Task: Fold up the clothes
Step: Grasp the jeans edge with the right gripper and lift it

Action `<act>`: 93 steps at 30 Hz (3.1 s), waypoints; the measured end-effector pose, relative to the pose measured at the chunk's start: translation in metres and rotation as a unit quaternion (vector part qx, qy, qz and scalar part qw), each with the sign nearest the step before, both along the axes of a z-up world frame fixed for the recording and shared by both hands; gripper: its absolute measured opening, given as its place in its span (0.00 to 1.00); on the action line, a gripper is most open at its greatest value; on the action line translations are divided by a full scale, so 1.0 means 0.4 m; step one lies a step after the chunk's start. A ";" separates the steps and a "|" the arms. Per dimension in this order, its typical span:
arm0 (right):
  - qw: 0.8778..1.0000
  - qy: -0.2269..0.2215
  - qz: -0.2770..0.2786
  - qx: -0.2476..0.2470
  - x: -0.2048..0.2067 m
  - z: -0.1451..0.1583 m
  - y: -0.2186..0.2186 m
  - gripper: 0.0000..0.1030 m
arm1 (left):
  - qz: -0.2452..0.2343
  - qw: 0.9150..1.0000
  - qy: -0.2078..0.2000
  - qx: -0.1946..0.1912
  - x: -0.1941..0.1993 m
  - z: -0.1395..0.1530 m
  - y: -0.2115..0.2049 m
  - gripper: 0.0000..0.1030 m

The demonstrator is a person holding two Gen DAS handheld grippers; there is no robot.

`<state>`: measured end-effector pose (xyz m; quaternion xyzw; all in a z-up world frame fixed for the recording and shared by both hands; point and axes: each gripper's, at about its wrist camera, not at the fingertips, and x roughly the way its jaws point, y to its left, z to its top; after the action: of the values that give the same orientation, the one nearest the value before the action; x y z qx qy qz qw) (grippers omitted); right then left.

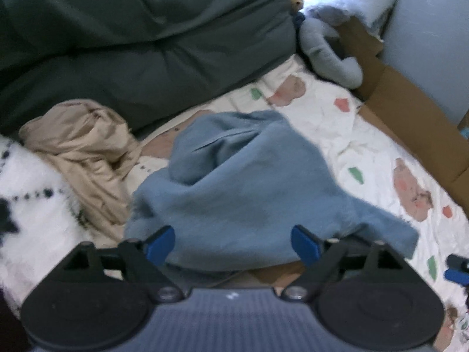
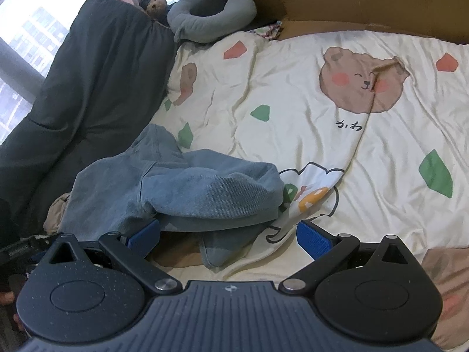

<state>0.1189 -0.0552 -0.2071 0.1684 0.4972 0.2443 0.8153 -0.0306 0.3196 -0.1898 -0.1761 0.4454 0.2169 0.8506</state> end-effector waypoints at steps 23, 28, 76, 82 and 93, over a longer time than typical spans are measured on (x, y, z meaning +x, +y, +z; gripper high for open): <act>0.998 0.021 0.058 0.031 0.026 -0.054 0.066 0.99 | -0.024 0.998 0.015 0.058 0.003 -0.109 0.058 0.76; 0.997 0.018 0.065 0.036 0.039 -0.043 0.076 0.99 | -0.035 0.998 -0.005 0.042 0.011 -0.109 0.071 0.18; 0.968 -0.076 0.231 0.061 0.101 0.147 0.377 0.15 | -0.204 0.957 -0.185 -0.088 0.239 0.187 -0.213 0.00; 0.972 -0.074 0.213 0.070 0.102 0.147 0.342 0.03 | -0.197 0.961 -0.174 -0.086 0.251 0.193 -0.206 0.01; 0.985 -0.073 0.151 0.051 0.129 0.208 0.212 0.01 | -0.113 0.982 -0.149 -0.030 0.226 0.260 -0.163 0.61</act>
<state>0.1707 0.0295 -0.1239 0.1146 0.4427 0.4013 0.7936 0.0598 0.2544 -0.0858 -0.1806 0.3371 0.0773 0.9208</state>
